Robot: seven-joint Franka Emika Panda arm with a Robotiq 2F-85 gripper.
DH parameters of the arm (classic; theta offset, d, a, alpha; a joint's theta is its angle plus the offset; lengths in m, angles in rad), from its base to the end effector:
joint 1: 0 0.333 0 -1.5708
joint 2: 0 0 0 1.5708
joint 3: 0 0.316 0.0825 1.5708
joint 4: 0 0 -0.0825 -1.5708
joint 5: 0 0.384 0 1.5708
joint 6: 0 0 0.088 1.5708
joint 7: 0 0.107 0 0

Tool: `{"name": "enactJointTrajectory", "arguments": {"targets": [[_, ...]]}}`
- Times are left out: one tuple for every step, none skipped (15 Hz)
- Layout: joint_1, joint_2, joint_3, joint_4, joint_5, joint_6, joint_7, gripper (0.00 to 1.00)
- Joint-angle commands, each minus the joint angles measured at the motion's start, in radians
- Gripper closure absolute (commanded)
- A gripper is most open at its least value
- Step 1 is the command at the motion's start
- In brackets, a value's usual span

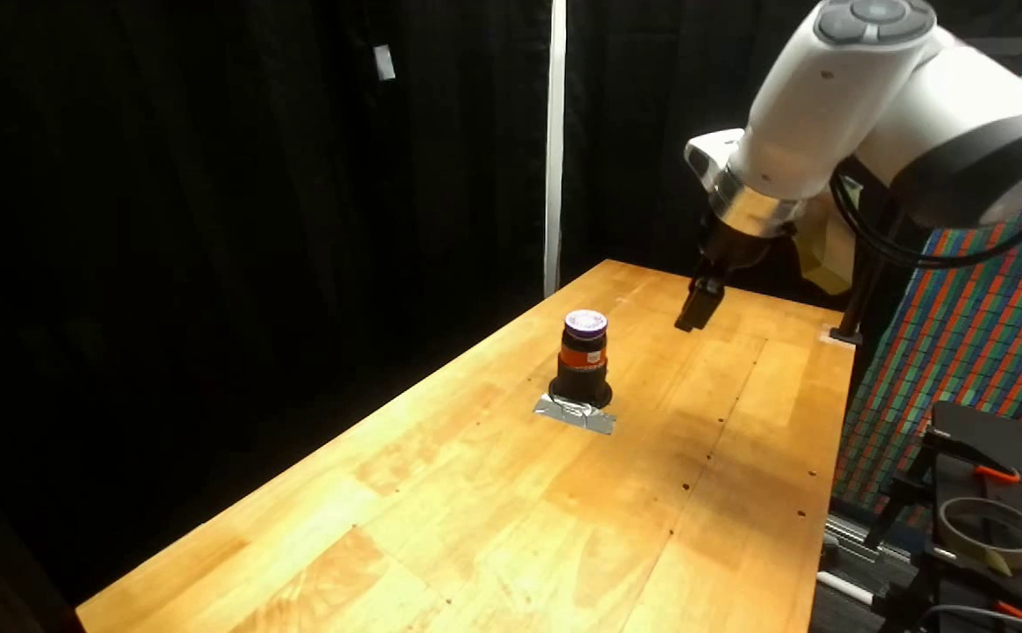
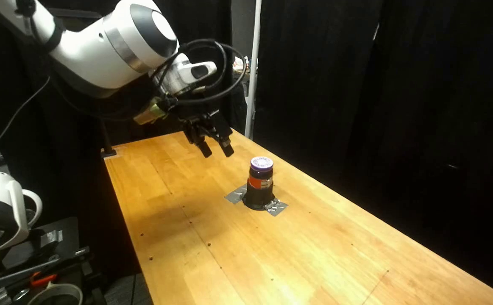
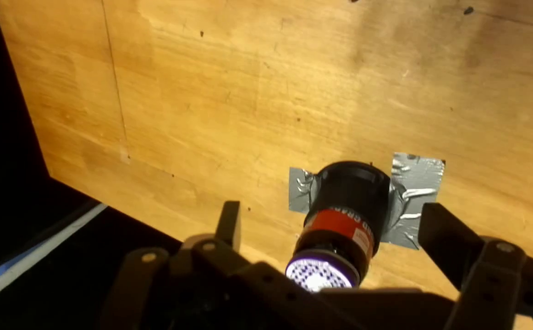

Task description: Put the rubber band around jar.

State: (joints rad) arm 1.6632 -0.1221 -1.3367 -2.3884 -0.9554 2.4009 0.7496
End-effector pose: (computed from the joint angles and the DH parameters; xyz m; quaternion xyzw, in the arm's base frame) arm 0.4725 0.1543 0.3349 0.9544 0.1346 0.1679 0.2070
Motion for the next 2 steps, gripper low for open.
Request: {"name": "enactJointTrajectory", "arguments": {"targets": [[-0.039,-0.179,0.153,0.115,0.009,-0.243,0.005,0.0],[-0.198,0.025,0.245,0.054,0.094,-0.063,-0.05,0.0]]}}
